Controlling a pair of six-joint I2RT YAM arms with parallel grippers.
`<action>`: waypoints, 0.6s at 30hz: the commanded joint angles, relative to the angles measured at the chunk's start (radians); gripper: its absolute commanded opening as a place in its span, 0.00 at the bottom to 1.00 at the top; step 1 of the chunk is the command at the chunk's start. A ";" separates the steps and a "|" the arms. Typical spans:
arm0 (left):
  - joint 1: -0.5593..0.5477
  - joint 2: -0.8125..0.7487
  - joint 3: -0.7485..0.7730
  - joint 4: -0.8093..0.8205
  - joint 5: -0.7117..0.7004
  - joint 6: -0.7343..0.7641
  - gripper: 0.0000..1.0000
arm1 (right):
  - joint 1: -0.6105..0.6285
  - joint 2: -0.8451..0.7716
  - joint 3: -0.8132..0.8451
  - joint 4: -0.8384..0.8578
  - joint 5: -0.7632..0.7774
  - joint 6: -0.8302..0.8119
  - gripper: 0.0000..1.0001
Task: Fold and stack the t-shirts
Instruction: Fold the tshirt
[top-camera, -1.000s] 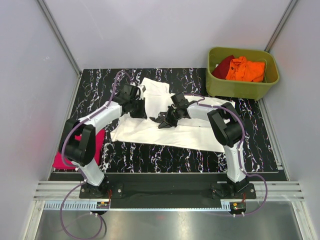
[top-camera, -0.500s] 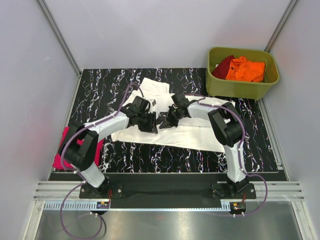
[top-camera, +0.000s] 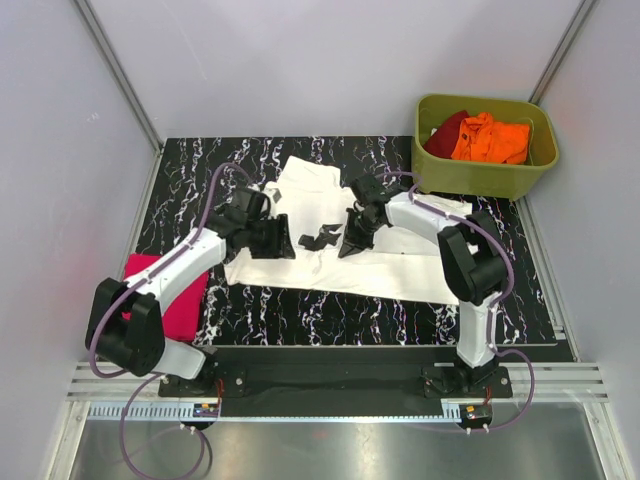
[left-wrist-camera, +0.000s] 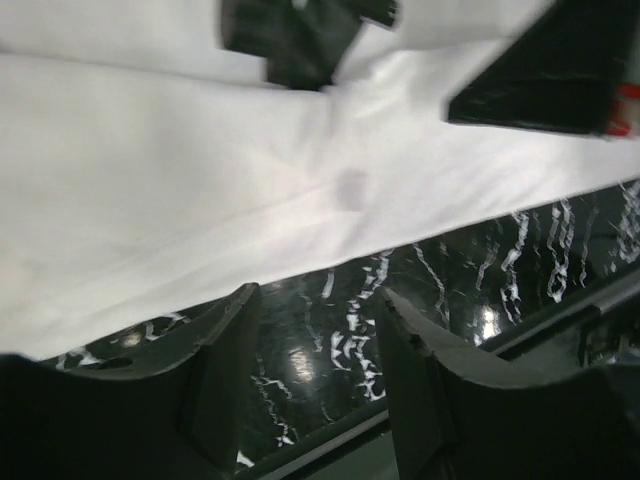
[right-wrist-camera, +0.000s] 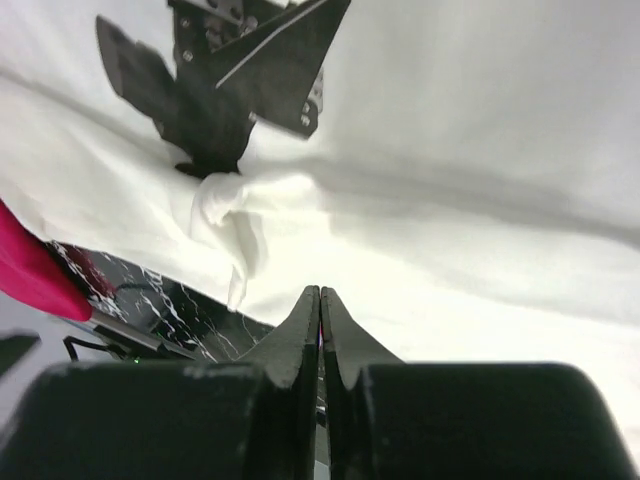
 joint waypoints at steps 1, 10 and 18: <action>0.087 -0.028 -0.010 -0.080 -0.083 -0.003 0.53 | -0.008 -0.118 0.023 -0.082 0.059 -0.086 0.08; 0.292 0.004 -0.030 -0.179 -0.208 0.005 0.50 | -0.063 -0.268 -0.195 -0.056 0.107 -0.122 0.08; 0.354 -0.010 -0.078 -0.214 -0.322 -0.009 0.46 | -0.101 -0.351 -0.347 -0.017 0.107 -0.107 0.08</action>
